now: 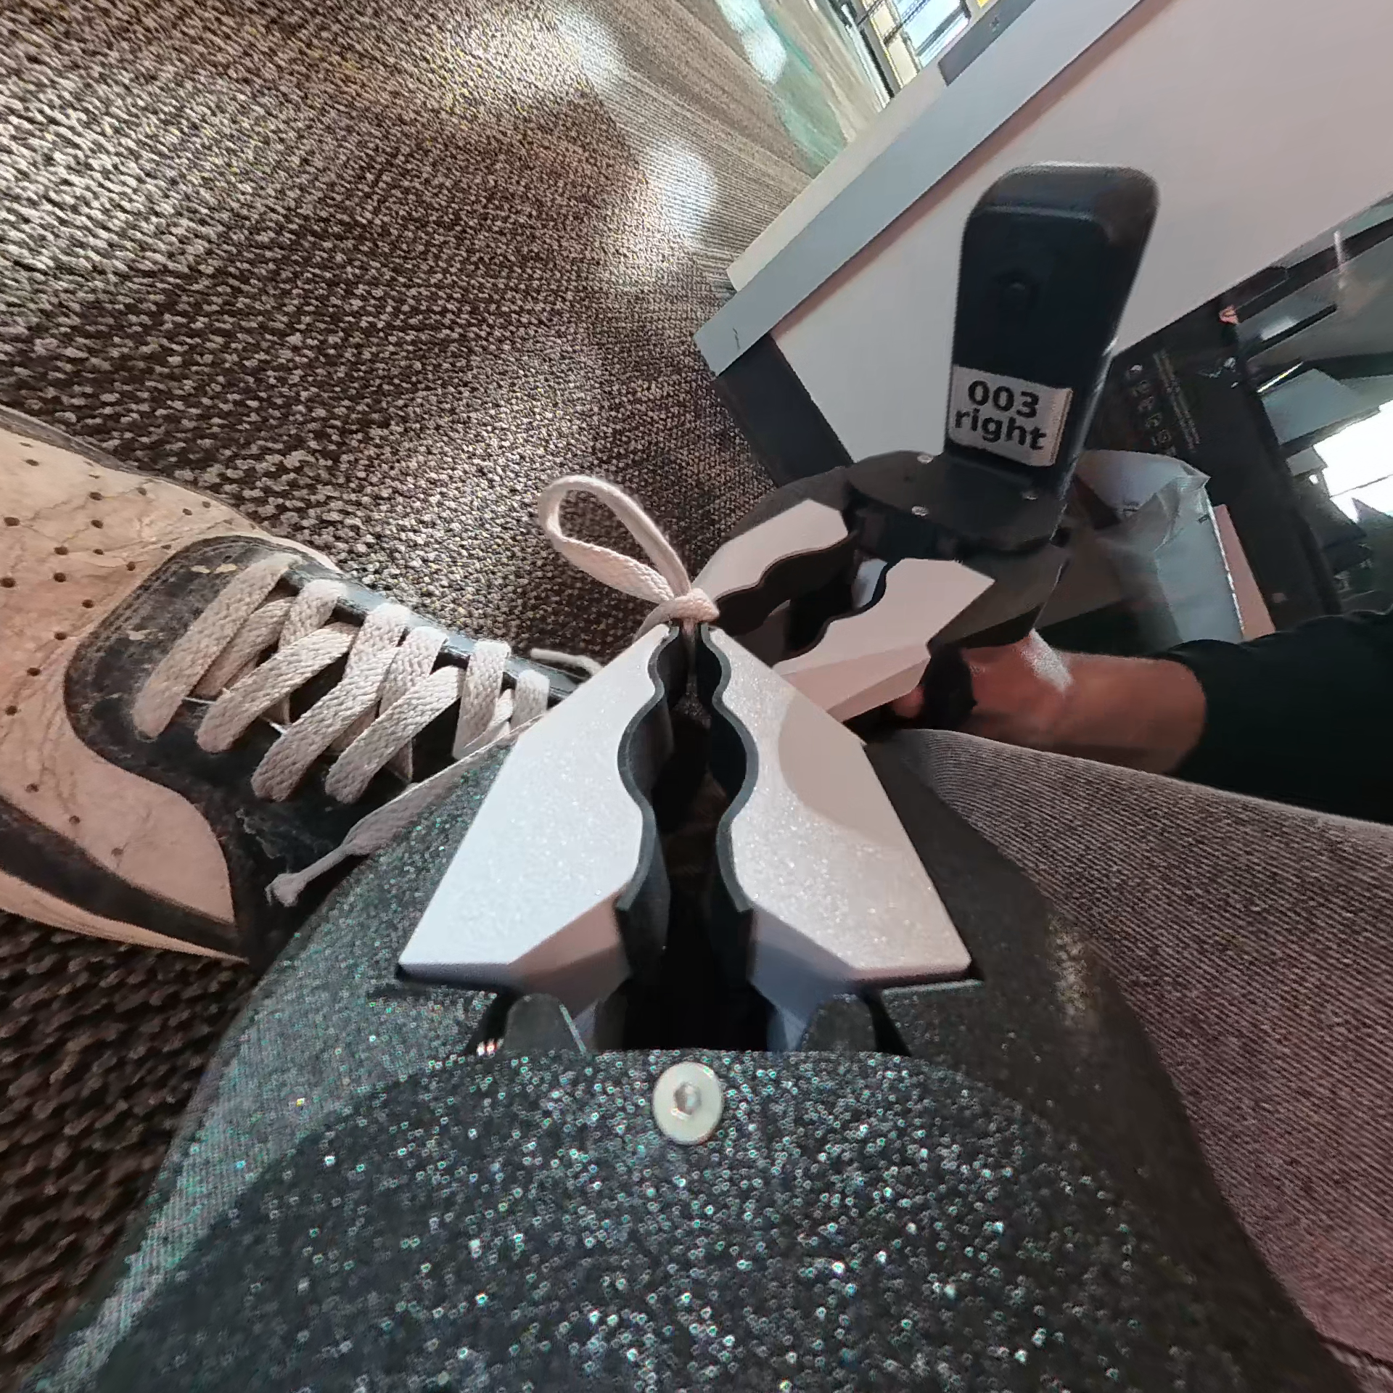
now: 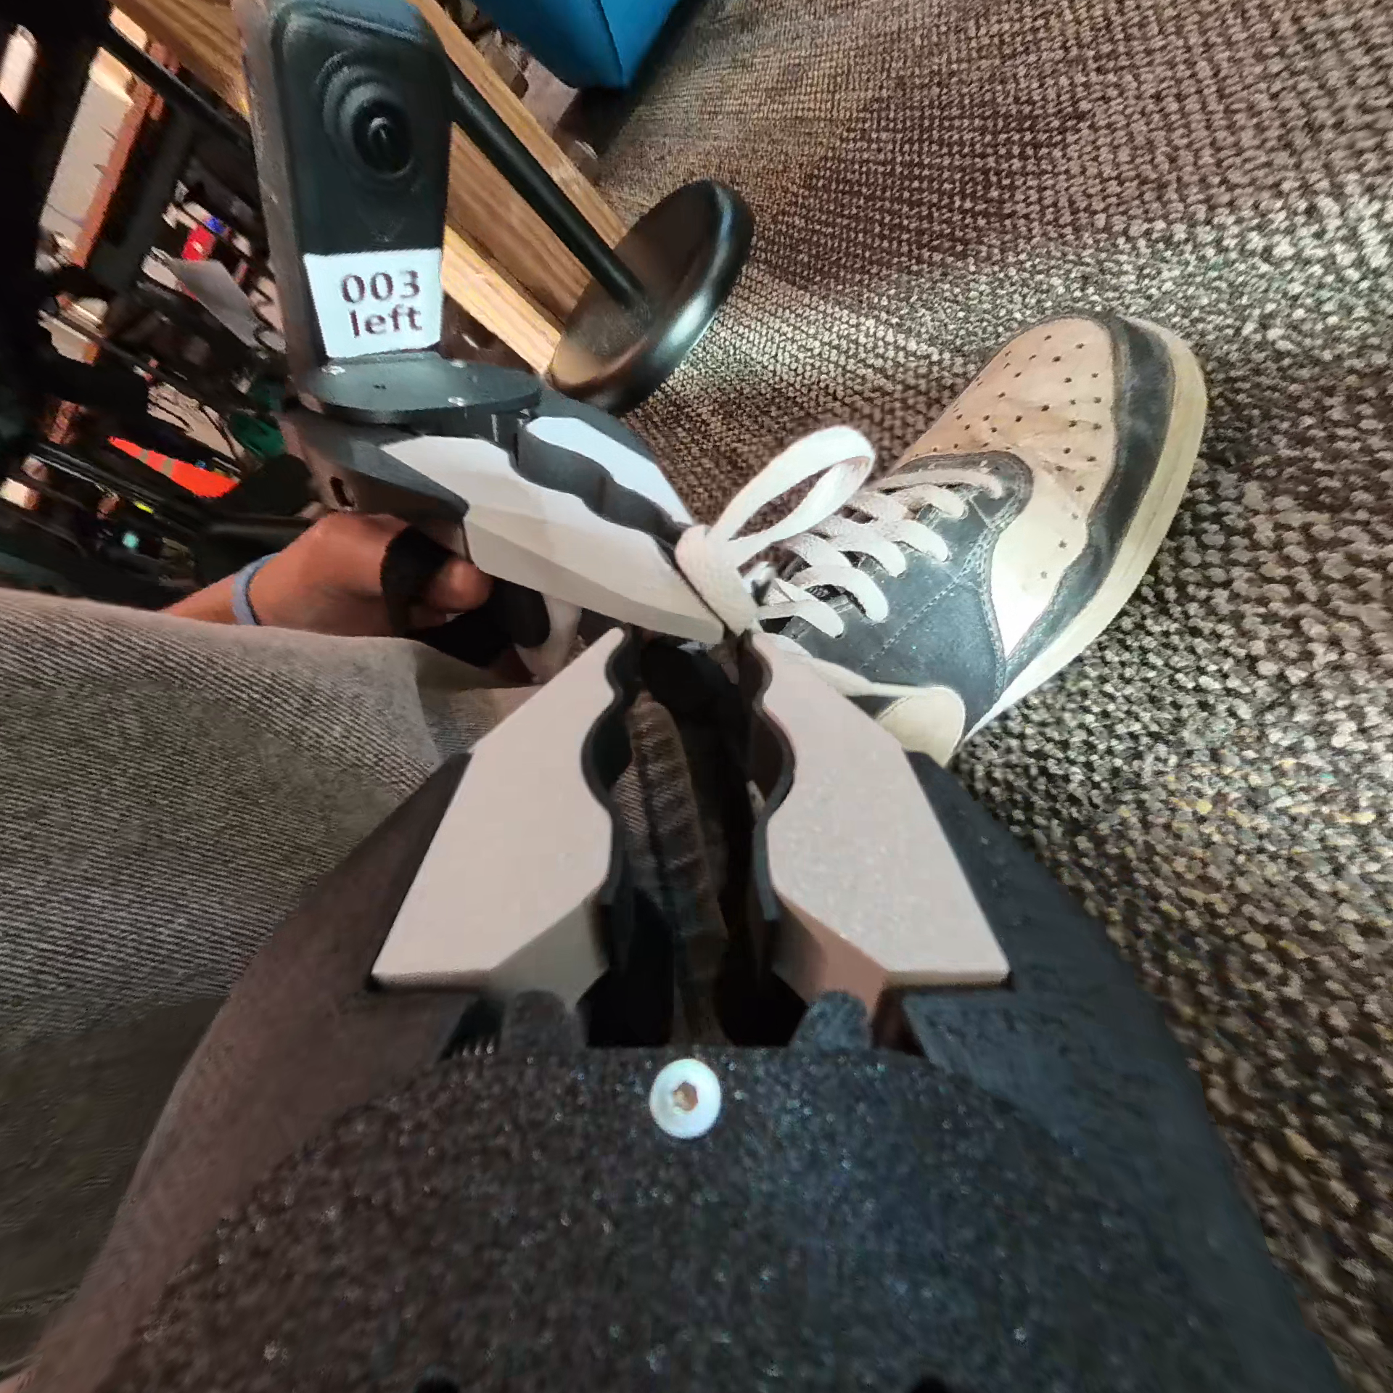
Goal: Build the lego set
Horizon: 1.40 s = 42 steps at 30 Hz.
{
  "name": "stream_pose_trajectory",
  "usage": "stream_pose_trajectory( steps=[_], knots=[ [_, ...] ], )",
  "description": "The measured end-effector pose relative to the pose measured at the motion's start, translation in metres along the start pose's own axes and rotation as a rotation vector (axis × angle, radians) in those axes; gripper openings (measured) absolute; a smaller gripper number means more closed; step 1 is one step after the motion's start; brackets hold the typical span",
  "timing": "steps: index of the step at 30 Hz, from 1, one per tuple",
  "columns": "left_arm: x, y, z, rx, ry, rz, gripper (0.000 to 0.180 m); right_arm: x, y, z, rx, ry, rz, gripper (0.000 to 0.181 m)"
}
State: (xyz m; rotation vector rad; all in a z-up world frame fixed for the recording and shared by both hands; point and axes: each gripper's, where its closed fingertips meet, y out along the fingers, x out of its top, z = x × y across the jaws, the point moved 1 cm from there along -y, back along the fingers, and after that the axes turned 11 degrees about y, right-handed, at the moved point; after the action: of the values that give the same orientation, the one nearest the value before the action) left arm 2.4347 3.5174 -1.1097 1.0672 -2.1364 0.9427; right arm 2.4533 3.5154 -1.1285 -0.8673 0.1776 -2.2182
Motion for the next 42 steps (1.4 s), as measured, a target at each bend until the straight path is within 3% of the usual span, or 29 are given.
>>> stream_pose_trajectory(
  steps=[1, 4, 10, 14, 17, 26, 33, 39, 42],
  knots=[
    [0.000, 0.000, 0.000, 0.007, 0.013, 0.002, 0.000, 0.000, 0.000, 0.000, -0.013, -0.028, 0.007, 0.025],
    [-0.001, 0.000, -0.002, 0.011, 0.041, -0.002, 0.000, 0.005, -0.010, -0.001, 0.025, -0.057, 0.015, 0.030],
    [0.000, 0.000, -0.002, 0.021, 0.048, -0.015, 0.000, 0.021, -0.032, -0.017, 0.142, 0.083, 0.080, 0.041],
    [0.000, 0.000, -0.001, 0.030, 0.050, -0.020, 0.000, 0.013, -0.037, -0.006, 0.128, 0.008, 0.152, 0.028],
    [0.000, -0.001, -0.001, 0.026, 0.040, -0.022, 0.000, -0.001, -0.029, -0.001, 0.069, -0.096, 0.153, 0.031],
    [-0.001, -0.003, 0.001, 0.023, -0.007, -0.025, 0.000, 0.006, -0.011, -0.005, -0.067, -0.112, -0.024, 0.026],
    [-0.006, -0.005, 0.001, 0.063, 0.056, 0.012, 0.000, 0.023, -0.027, -0.021, -0.033, -0.136, -0.031, 0.026],
    [-0.005, -0.003, 0.000, 0.119, 0.145, 0.068, 0.000, 0.030, -0.009, -0.037, 0.090, -0.333, 0.243, 0.031],
    [-0.006, -0.003, -0.001, 0.138, 0.159, 0.074, 0.000, 0.029, 0.006, -0.035, 0.171, -0.419, 0.288, 0.018]
  ],
)
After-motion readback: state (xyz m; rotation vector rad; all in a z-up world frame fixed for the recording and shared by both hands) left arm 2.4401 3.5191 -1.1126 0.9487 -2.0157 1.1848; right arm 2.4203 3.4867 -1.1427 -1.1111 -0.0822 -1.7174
